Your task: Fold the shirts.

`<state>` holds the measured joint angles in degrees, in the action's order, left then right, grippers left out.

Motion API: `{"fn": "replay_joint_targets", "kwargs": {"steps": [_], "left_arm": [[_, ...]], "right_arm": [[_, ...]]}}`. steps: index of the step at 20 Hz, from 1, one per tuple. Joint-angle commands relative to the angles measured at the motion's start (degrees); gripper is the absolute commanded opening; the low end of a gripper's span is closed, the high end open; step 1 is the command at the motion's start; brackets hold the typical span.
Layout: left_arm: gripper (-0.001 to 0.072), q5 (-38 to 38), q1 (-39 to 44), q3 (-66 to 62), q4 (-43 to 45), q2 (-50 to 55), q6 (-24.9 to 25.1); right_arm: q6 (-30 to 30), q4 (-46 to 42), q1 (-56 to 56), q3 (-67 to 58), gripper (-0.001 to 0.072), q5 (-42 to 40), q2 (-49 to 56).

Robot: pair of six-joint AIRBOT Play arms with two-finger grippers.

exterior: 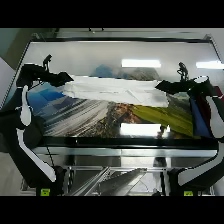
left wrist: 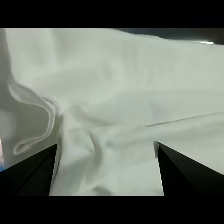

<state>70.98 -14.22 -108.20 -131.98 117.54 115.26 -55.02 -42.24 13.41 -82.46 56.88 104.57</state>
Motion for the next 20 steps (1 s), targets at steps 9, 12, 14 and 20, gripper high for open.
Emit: {"fn": "replay_joint_targets", "kwargs": {"steps": [9,12,14,20], "left_arm": [[0.0649,-0.5,-3.2,-0.1,0.4,-11.3,-0.1],[0.0651,-0.4,-2.2,-0.1,0.4,-11.6,-0.3],[0.0652,-0.6,-1.0,0.0,0.4,-11.6,-0.2],[0.0013,-1.0,4.5,0.1,0.3,-10.6,0.6]], "right_arm": [[-3.2,2.9,2.9,-2.2,0.0699,8.0,4.7],[-3.3,6.2,1.3,-2.4,0.0688,8.1,7.1],[-3.2,9.1,-0.1,-4.0,0.0458,9.2,9.0],[-3.3,10.0,-3.2,-13.2,0.0026,11.9,9.9]]}}
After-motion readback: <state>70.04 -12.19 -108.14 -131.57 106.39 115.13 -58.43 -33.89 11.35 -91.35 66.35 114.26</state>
